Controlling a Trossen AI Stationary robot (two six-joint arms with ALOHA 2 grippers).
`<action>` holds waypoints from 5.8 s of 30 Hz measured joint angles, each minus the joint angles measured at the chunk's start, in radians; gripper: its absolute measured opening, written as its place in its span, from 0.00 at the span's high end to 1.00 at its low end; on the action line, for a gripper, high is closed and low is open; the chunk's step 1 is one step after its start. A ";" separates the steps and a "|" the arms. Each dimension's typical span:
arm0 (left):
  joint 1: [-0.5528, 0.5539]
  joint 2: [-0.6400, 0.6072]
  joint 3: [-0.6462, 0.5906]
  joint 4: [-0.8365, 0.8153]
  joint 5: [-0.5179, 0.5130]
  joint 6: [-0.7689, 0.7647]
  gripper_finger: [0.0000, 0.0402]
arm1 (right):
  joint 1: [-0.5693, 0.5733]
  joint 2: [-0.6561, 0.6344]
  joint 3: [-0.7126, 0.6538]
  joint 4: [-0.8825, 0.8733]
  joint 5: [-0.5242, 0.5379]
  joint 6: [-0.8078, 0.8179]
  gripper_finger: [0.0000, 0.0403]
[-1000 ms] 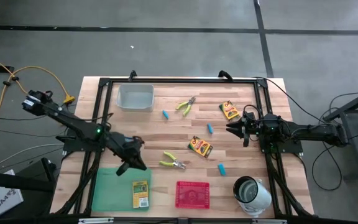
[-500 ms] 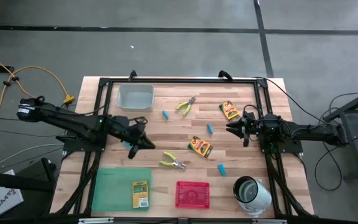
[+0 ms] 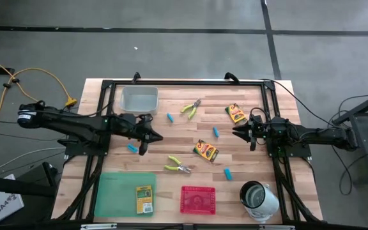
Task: Pick & Place School Supplies
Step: Put the yellow crayon box into the green bin
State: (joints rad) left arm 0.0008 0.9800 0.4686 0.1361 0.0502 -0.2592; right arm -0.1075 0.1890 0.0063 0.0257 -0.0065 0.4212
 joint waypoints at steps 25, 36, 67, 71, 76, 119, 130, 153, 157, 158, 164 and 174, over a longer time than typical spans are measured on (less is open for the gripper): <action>0.002 0.000 0.000 0.001 0.001 -0.003 0.94 | 0.000 0.000 0.000 0.000 0.000 0.000 0.74; 0.002 0.000 0.000 0.001 0.001 -0.002 0.94 | 0.000 0.000 0.000 0.003 0.006 -0.004 0.74; 0.002 -0.001 0.000 0.000 0.001 -0.002 0.94 | 0.023 0.343 0.163 -0.088 0.218 -0.537 0.74; 0.002 -0.001 0.000 0.000 0.001 -0.001 0.94 | 0.038 0.426 0.163 0.106 0.213 -0.511 0.74; 0.002 -0.001 0.000 0.000 0.001 -0.001 0.94 | 0.084 0.472 0.259 0.142 0.239 -0.536 0.74; 0.002 -0.001 -0.001 0.000 0.001 0.002 0.94 | 0.160 1.062 0.440 -0.542 0.528 -0.815 0.74; 0.002 -0.001 -0.001 0.000 0.001 0.020 0.94 | 0.160 1.175 0.439 -0.484 0.652 -0.689 0.74; 0.002 -0.001 -0.001 -0.001 0.001 0.020 0.94 | 0.052 1.175 0.439 -0.461 0.609 -0.631 0.75; 0.002 -0.001 -0.001 -0.001 0.002 0.020 0.94 | 0.052 1.175 0.439 -0.452 0.604 -0.630 0.78; 0.002 0.000 -0.001 -0.001 0.002 0.020 0.94 | 0.052 1.175 0.438 -0.449 0.604 -0.630 0.78; 0.001 0.000 -0.001 -0.001 0.002 0.020 0.94 | 0.054 1.172 0.380 -0.357 0.624 -0.634 0.80; 0.002 -0.001 -0.001 -0.001 0.001 0.020 0.94 | 0.054 1.173 0.335 -0.266 0.670 -0.635 0.80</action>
State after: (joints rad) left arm 0.0025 0.9794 0.4679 0.1352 0.0513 -0.2390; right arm -0.0536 1.3624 0.3412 -0.2401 0.6633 -0.2134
